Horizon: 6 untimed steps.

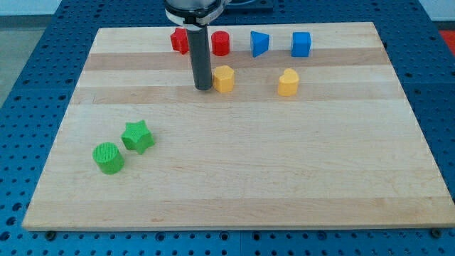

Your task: Push the yellow hexagon to the left of the yellow heart

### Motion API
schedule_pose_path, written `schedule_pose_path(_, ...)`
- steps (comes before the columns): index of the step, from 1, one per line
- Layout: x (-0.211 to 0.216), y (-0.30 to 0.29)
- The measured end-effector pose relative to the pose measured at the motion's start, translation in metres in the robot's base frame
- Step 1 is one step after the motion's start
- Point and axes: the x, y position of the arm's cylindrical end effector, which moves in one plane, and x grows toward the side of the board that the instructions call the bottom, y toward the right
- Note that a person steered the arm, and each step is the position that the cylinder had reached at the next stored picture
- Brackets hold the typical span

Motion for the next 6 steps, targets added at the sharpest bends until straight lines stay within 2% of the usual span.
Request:
schedule_pose_path(3, -0.025, 0.033)
schedule_pose_path(4, -0.051, 0.039)
schedule_pose_path(5, -0.046, 0.063)
schedule_pose_path(6, -0.042, 0.062)
